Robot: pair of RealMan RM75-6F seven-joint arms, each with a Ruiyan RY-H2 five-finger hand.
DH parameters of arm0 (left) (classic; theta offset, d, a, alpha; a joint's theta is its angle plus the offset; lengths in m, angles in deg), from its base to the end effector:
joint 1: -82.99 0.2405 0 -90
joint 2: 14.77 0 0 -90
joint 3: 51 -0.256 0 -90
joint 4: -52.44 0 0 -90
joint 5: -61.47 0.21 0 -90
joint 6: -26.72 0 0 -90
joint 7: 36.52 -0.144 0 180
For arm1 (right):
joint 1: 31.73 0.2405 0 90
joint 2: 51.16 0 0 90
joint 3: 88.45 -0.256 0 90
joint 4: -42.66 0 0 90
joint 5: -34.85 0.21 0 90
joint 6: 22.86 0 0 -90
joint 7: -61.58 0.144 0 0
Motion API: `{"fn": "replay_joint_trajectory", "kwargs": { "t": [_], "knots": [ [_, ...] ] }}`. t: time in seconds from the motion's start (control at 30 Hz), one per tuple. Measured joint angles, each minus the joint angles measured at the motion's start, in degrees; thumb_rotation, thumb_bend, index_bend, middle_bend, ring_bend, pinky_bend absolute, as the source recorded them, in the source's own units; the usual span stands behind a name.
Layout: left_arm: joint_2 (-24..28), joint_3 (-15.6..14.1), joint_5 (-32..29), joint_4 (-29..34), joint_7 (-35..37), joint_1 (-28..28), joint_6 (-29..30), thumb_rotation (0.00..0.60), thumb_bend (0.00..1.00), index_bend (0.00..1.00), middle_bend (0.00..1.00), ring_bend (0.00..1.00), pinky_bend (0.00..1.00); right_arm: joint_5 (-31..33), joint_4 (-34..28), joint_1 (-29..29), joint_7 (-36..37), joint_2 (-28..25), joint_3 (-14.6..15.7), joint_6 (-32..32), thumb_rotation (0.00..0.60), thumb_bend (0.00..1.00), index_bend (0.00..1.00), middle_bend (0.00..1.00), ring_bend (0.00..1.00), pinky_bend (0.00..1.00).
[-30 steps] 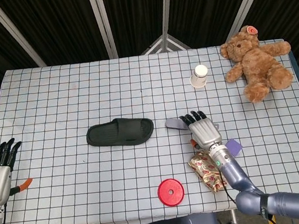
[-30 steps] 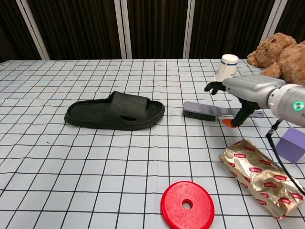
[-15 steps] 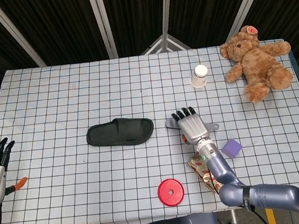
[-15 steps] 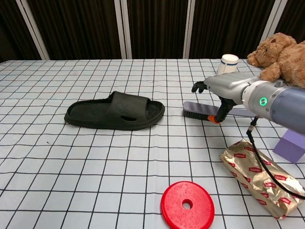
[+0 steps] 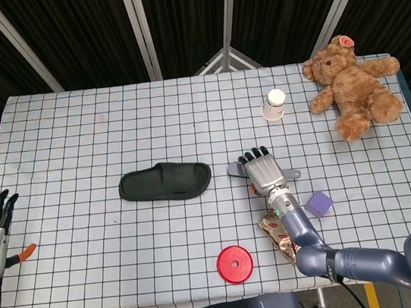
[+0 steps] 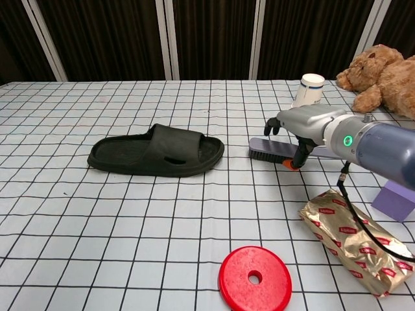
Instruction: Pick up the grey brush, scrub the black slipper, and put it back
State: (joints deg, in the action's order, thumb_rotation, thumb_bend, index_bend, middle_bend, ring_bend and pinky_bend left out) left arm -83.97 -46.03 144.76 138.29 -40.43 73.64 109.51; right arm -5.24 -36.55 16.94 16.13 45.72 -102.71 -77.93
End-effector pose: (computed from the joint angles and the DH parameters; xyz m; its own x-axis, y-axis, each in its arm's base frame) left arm -0.3152 0.2150 0.1439 0.4698 -0.0301 0.8823 0.8821 -0.0239 -0.4705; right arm -0.1373 -0.3686 -0.0489 0.5972 -0.3005 0.7436 -0.8019 -0.2424 0.5461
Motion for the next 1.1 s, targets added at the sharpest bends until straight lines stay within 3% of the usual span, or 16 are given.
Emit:
{"fn": "replay_joint_trajectory", "kwargs": {
  "t": [0.53, 1.1],
  "knots": [
    [0.06, 0.42, -0.96, -0.44, 0.36, 0.05, 0.03, 0.6, 0.06, 0.0, 0.0, 0.0, 0.04, -0.87, 5.9, 2.4, 3.81, 2.4, 0.34, 2.37, 0.6, 0.41, 0.29, 0.27, 0.17, 0.16],
    [0.2, 0.41, -0.93, -0.59, 0.86, 0.13, 0.27, 0.6, 0.06, 0.0, 0.0, 0.0, 0.04, 0.19, 5.45, 3.65, 2.88, 1.74, 0.8, 1.57, 0.6, 0.41, 0.34, 0.3, 0.21, 0.17]
  ]
}}
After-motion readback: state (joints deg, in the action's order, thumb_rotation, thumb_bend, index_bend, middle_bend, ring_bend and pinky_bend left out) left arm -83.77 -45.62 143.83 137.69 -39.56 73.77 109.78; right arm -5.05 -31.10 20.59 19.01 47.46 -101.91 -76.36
